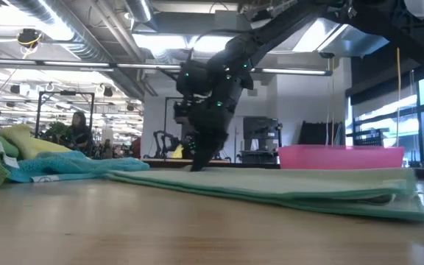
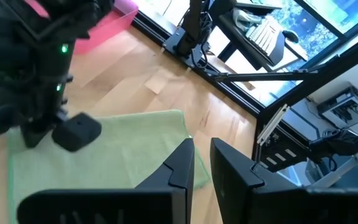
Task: Fold microfiber towels
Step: Fold the light green towel
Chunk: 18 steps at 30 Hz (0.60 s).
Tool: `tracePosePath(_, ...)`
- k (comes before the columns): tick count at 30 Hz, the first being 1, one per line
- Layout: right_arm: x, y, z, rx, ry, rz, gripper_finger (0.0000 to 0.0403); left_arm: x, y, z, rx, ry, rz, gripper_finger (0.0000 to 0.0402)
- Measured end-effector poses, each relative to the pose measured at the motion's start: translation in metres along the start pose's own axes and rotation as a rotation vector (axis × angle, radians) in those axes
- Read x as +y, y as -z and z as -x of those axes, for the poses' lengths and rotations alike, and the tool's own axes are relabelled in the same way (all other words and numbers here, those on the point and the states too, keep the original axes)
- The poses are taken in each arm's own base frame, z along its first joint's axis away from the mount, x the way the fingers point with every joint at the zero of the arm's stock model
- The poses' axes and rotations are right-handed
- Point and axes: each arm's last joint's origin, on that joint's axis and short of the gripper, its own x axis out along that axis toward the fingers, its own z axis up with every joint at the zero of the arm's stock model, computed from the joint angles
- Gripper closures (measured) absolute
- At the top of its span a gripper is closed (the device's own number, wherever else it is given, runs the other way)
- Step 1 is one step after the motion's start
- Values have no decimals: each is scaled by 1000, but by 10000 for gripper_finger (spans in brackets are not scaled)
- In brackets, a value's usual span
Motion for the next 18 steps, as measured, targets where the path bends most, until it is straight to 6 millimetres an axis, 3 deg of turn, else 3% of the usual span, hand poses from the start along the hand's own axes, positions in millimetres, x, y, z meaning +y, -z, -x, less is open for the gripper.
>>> tracePosePath(9, -12, 17, 24, 147, 52, -52, 398, 1, 1, 0, 6, -6, -11, 357)
tracePosePath(18, -29, 41, 32, 341, 61, -108, 398, 1, 1, 0, 6, -6, -22, 357)
